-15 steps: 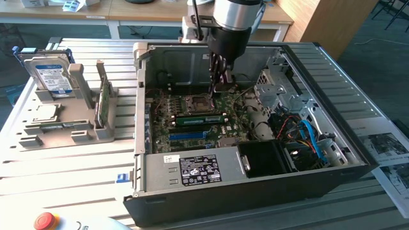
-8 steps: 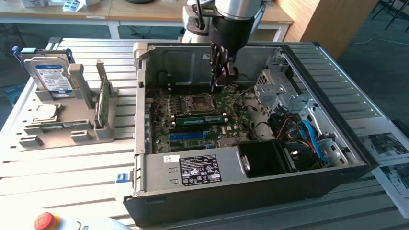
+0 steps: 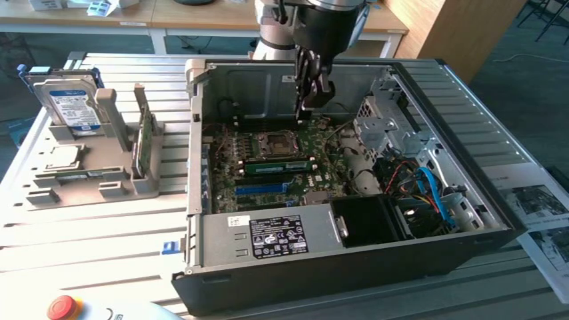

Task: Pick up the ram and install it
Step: 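Insert the ram into the slot, then press down the ram until it locks into place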

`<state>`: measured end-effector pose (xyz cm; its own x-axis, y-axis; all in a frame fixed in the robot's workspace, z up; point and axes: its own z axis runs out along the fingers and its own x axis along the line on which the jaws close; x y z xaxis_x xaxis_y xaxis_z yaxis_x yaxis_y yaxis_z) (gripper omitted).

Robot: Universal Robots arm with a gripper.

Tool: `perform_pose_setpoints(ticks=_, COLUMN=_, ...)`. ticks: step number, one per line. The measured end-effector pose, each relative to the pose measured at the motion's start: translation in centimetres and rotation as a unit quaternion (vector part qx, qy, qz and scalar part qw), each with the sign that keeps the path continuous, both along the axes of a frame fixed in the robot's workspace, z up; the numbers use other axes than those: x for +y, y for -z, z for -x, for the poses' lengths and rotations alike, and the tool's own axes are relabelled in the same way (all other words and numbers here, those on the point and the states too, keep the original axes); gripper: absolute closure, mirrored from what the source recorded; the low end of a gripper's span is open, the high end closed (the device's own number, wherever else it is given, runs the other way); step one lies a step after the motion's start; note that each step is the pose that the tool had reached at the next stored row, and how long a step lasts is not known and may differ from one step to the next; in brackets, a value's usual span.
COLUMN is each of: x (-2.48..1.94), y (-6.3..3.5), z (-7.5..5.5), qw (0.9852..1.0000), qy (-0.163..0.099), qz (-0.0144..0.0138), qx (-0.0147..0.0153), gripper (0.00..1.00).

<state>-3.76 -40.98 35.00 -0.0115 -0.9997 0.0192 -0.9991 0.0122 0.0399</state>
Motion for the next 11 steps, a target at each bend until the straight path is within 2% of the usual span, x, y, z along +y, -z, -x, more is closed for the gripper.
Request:
perform_pose_setpoints(ticks=5, x=0.00, y=-1.13, z=0.0, qw=1.0000, qy=0.000, qz=0.0013, qx=0.0000, gripper=0.75)
perform_pose_setpoints(ticks=11, x=0.00, y=-1.25, z=0.0, qw=1.0000, qy=0.000, qz=0.0015, qx=0.0000, gripper=0.75)
